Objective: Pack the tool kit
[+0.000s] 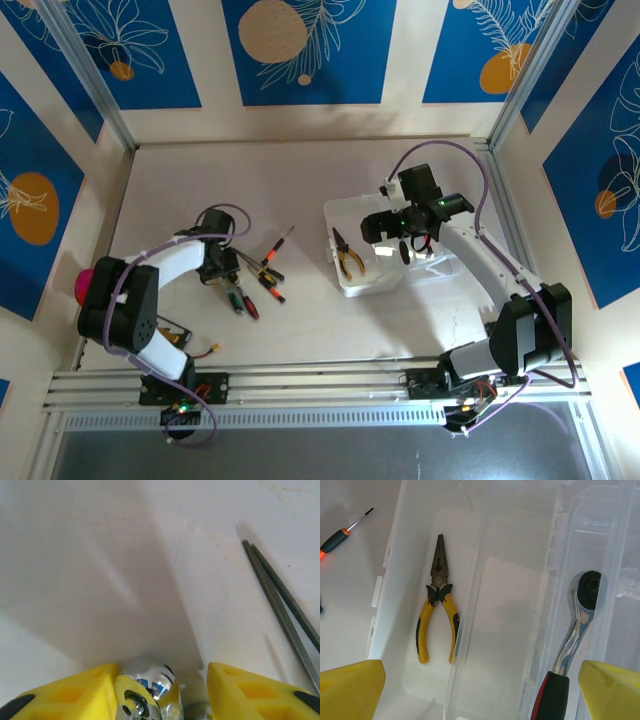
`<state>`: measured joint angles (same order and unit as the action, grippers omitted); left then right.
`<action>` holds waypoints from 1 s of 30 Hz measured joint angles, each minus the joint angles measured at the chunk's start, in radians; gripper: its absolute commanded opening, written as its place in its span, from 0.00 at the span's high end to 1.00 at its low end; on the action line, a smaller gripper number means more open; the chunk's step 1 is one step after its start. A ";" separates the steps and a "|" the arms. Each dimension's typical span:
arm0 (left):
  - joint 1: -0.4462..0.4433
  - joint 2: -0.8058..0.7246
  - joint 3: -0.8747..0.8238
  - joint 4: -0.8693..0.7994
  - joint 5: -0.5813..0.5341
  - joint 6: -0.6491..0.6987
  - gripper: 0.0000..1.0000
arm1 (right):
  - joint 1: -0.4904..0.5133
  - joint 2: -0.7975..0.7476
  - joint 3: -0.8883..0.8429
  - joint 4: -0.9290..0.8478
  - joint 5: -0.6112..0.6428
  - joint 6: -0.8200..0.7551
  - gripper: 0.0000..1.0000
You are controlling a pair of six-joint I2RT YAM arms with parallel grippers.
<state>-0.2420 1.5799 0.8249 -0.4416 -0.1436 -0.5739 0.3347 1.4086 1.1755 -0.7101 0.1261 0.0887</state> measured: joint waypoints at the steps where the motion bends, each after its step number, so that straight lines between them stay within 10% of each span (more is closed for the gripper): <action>1: 0.000 0.000 -0.002 0.000 -0.001 0.001 0.59 | 0.000 0.002 0.000 0.000 0.000 0.000 0.01; 15: 0.003 -0.010 -0.005 0.001 -0.010 0.004 1.00 | 0.006 0.005 0.000 0.000 0.000 0.000 0.01; 30: 0.002 -0.209 0.052 -0.100 -0.015 0.042 1.00 | 0.005 -0.013 -0.024 0.012 -0.029 0.016 0.01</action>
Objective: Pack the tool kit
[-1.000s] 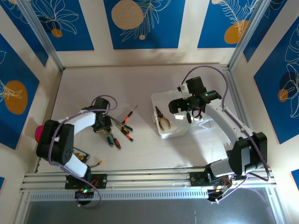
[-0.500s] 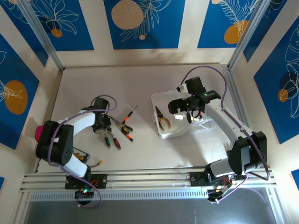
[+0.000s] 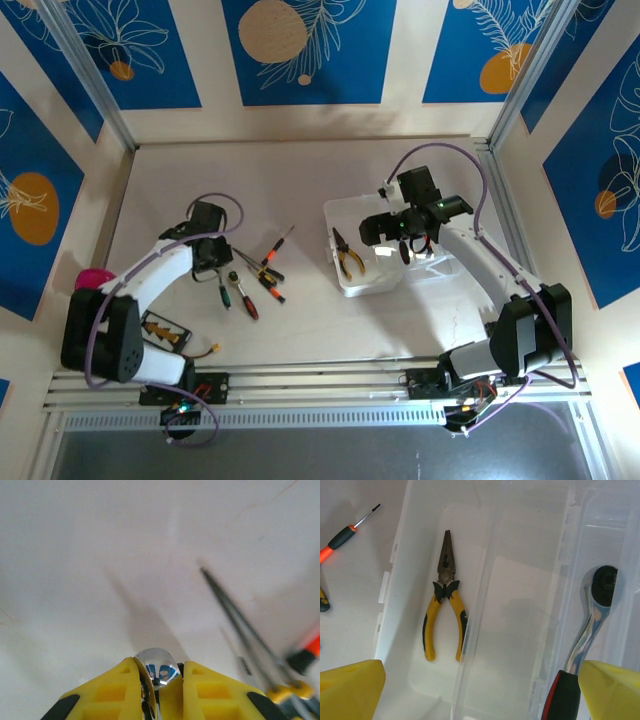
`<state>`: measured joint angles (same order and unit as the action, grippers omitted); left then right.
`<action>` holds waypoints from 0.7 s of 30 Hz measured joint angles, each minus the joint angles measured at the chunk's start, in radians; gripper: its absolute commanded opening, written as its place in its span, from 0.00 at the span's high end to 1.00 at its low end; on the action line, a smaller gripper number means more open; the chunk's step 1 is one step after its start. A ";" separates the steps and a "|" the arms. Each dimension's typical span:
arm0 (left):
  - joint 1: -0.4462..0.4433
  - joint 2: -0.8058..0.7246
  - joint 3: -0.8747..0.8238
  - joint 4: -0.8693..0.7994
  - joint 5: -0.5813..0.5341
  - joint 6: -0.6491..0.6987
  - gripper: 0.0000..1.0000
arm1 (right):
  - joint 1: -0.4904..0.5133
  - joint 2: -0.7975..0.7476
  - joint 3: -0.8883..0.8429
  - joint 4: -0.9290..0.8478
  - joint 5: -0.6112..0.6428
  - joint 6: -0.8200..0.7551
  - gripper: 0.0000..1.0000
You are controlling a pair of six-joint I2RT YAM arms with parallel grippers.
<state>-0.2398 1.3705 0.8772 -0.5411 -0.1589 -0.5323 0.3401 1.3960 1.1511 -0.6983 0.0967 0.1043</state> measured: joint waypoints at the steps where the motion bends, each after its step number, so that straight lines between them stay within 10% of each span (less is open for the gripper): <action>1: 0.000 -0.028 0.023 -0.012 0.001 0.008 1.00 | -0.001 -0.006 -0.002 0.000 -0.008 0.003 0.01; 21: -0.280 0.245 0.349 0.344 0.487 -0.096 1.00 | 0.098 -0.064 -0.152 0.372 -0.384 0.141 0.04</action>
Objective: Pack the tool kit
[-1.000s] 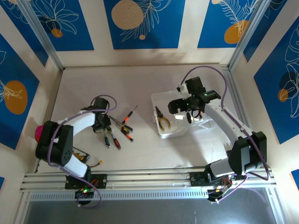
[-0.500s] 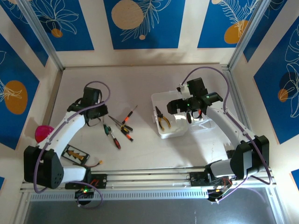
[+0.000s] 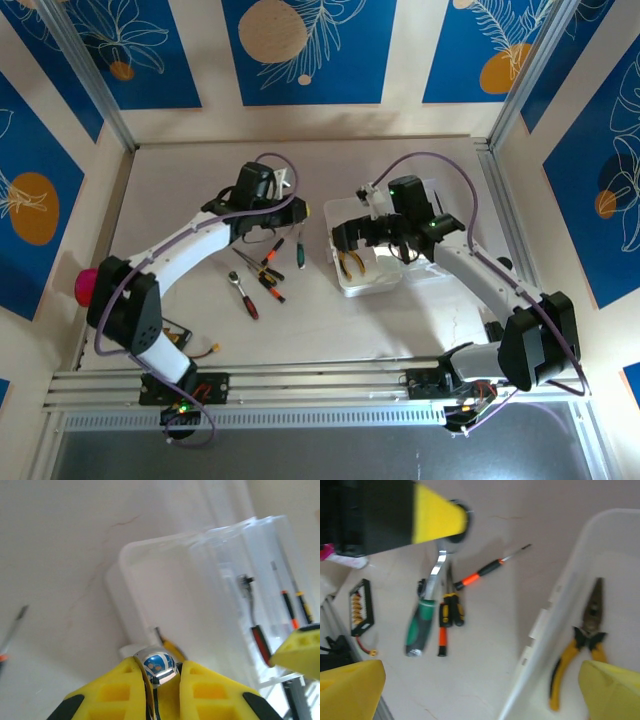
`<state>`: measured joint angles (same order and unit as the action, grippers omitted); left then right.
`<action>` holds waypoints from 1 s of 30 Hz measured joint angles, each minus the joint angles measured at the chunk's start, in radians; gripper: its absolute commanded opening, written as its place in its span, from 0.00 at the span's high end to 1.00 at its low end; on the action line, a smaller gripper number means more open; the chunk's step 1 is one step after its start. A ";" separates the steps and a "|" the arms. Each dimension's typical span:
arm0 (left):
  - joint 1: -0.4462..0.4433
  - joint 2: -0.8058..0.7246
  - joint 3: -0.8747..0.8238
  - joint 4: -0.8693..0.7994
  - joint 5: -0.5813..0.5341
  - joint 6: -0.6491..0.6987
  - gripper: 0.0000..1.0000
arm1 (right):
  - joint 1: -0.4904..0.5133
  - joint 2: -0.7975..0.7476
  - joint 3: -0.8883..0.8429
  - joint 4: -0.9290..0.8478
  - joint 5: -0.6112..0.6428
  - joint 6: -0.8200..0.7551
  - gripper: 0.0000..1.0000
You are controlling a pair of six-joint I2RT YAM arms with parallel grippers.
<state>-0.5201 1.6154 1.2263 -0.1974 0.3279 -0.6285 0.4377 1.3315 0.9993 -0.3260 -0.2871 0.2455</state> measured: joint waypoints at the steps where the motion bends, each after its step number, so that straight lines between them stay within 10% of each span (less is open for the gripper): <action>1: -0.004 0.013 0.006 0.030 0.018 -0.017 1.00 | 0.008 0.000 -0.010 0.030 -0.011 0.019 0.05; 15: -0.030 0.075 0.041 0.251 0.132 -0.153 1.00 | 0.091 0.155 -0.005 0.163 0.018 0.128 0.26; 23: -0.034 0.077 0.035 0.312 0.155 -0.179 1.00 | 0.108 0.189 0.044 0.214 0.024 0.185 0.92; 26: -0.035 0.079 0.031 0.335 0.159 -0.178 1.00 | 0.099 0.191 0.044 0.205 0.032 0.196 1.00; 30: -0.035 0.079 0.024 0.330 0.162 -0.163 0.62 | 0.101 0.191 0.050 0.174 0.040 0.190 1.00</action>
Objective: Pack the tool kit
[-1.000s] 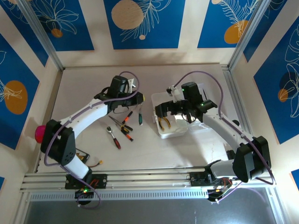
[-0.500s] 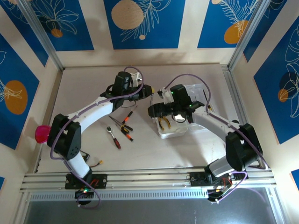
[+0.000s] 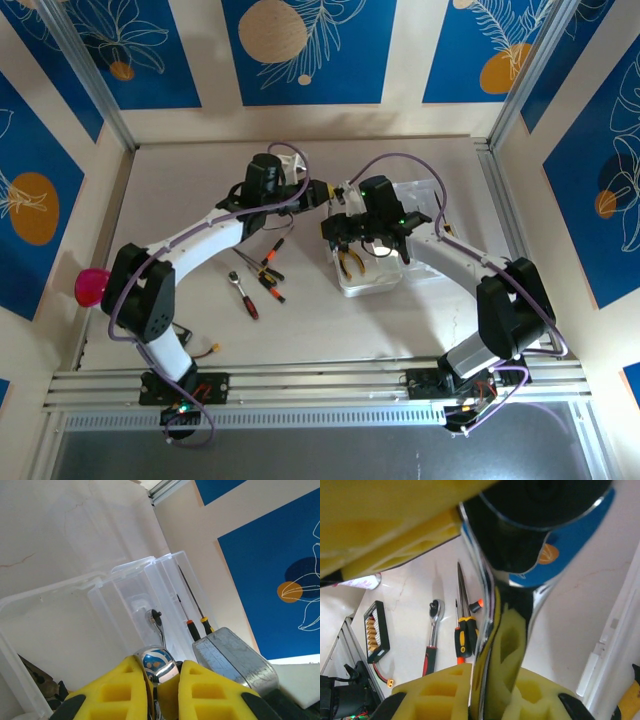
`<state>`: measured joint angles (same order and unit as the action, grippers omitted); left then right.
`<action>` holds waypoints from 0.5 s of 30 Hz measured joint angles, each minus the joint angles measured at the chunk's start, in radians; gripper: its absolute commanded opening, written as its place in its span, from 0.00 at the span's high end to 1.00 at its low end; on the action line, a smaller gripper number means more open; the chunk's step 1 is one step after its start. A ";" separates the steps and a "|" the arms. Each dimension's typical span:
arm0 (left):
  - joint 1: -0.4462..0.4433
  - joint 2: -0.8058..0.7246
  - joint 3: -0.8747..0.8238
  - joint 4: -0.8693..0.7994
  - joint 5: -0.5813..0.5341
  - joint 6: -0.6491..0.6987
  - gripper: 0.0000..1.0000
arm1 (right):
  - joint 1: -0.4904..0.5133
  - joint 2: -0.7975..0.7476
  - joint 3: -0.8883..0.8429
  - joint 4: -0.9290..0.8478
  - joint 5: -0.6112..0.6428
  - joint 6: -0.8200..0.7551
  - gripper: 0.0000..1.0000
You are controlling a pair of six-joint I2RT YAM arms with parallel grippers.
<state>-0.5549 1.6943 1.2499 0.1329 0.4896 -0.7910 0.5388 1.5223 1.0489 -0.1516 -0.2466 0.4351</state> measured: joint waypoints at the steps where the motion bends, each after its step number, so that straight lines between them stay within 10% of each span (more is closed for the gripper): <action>1: 0.000 0.000 0.000 -0.011 -0.001 0.010 0.50 | -0.002 -0.002 0.004 -0.021 0.004 -0.012 1.00; 8: 0.026 -0.040 0.027 -0.267 -0.135 0.191 0.00 | -0.029 -0.033 0.071 -0.270 0.122 -0.119 1.00; 15: 0.137 -0.162 0.012 -0.500 -0.343 0.338 0.00 | -0.095 -0.060 0.124 -0.482 0.387 -0.181 1.00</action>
<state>-0.4175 1.5322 1.2617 -0.3676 0.1463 -0.4526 0.4435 1.4628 1.1725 -0.6334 0.1402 0.2539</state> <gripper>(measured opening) 0.997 0.189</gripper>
